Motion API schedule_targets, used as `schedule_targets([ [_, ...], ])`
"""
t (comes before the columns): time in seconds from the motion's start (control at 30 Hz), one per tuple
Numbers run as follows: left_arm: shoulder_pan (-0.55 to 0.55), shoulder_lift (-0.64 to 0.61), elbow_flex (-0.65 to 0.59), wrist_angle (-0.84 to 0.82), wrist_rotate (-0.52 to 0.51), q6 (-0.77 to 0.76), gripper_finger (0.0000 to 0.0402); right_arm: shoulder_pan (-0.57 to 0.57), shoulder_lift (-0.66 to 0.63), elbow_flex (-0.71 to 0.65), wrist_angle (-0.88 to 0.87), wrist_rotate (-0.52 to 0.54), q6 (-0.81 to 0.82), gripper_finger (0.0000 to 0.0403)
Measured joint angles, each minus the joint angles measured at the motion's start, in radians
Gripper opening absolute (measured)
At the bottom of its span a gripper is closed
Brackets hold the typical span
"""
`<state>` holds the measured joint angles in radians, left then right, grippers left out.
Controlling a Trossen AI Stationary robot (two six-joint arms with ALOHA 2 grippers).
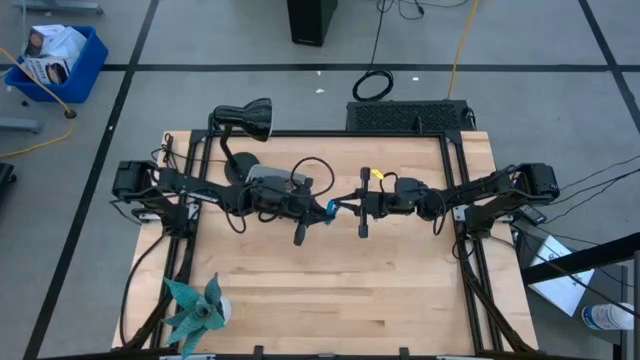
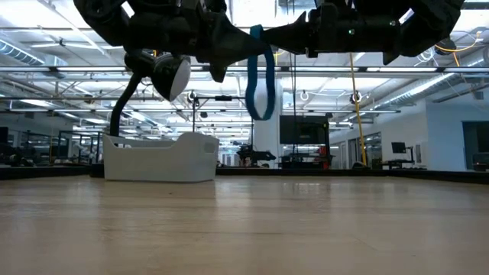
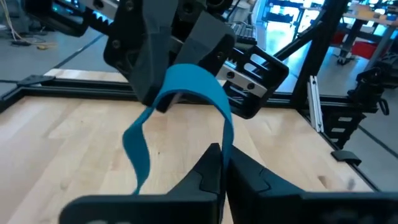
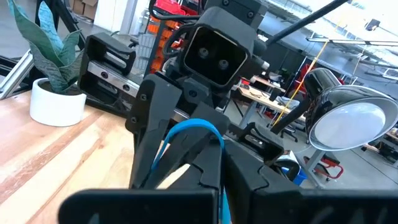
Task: Pick and place rubber bands into bin
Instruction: Put the blue rubber band into the gray bin
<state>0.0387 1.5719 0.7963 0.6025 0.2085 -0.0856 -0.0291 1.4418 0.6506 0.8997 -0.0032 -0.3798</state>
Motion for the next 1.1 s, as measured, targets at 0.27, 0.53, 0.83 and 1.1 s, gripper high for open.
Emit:
schedule_targets([
  [0.27,0.0,0.0,0.0,-0.002,0.0,0.002,0.001,0.0,0.0,0.0,-0.014,0.001,0.0,0.0],
  [0.53,0.002,0.0,0.0,-0.009,0.0,-0.001,0.0007,0.0,0.0,0.0,-0.015,0.001,0.0,0.0005],
  [0.83,0.002,0.0,0.0,-0.019,0.0,-0.004,0.0006,0.0,0.0,0.0,-0.015,0.0,0.0,0.0002],
  [1.1,0.002,-0.001,0.0,-0.026,-0.001,-0.005,0.0007,0.0,0.0,0.0,-0.015,-0.001,0.0,0.0028],
])
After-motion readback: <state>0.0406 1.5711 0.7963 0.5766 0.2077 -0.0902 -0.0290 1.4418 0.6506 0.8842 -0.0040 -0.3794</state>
